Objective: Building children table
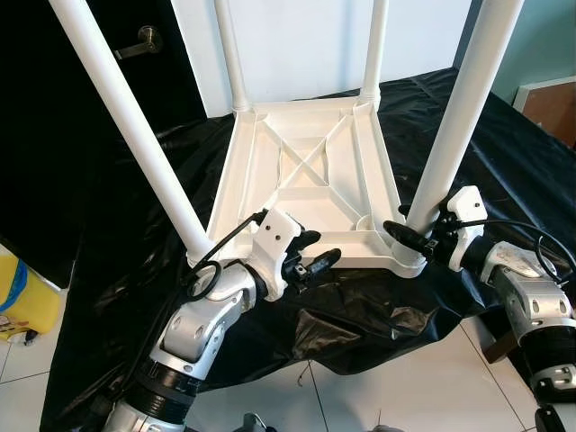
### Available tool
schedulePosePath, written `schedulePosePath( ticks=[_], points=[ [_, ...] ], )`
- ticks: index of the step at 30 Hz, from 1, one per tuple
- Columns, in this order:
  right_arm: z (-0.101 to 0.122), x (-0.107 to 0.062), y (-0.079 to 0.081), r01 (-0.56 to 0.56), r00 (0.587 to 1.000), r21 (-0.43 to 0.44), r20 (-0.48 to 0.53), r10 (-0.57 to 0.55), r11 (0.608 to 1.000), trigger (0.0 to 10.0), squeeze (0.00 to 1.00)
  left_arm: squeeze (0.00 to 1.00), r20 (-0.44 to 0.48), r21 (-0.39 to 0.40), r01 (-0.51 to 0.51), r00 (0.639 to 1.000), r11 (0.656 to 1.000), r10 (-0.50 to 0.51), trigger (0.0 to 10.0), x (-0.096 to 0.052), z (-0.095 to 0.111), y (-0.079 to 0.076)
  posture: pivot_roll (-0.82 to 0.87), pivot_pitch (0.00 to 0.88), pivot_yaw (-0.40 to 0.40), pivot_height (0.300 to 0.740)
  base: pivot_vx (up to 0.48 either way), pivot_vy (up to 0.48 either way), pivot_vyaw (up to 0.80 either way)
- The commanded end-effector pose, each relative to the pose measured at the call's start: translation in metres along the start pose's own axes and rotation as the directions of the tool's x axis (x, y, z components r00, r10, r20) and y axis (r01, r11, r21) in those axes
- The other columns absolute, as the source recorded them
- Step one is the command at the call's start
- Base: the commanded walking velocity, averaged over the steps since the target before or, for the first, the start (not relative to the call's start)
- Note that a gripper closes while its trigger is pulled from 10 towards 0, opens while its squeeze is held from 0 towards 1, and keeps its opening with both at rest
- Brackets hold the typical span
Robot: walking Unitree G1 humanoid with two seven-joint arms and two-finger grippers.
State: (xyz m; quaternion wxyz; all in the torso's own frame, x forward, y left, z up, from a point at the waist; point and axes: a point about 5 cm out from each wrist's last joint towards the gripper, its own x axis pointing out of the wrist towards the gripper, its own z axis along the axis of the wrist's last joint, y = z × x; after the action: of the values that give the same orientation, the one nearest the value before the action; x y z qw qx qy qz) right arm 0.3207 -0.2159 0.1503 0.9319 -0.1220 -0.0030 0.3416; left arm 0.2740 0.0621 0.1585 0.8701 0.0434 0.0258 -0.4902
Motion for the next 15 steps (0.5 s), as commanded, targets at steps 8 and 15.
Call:
schedulePosePath(
  ticks=[8, 15],
  points=[
    [-0.020, 0.005, 0.006, 0.287, 0.957, 0.062, -0.057, -0.283, 0.956, 10.0, 0.00, 0.00, 0.001, 0.014, 0.205, 0.979, 0.979, -0.205, 10.0, -0.001, 0.001, -0.007, -0.09, 0.004, 0.071, 0.740, 0.000, 0.000, 0.00],
    [-0.021, 0.014, 0.027, 0.458, 0.889, 0.169, -0.056, -0.455, 0.873, 10.0, 0.00, 0.00, -0.013, 0.024, 0.210, 0.978, 0.977, -0.210, 10.0, -0.002, 0.001, -0.002, -0.10, 0.000, 0.069, 0.740, 0.000, 0.000, 0.00]
  ],
)
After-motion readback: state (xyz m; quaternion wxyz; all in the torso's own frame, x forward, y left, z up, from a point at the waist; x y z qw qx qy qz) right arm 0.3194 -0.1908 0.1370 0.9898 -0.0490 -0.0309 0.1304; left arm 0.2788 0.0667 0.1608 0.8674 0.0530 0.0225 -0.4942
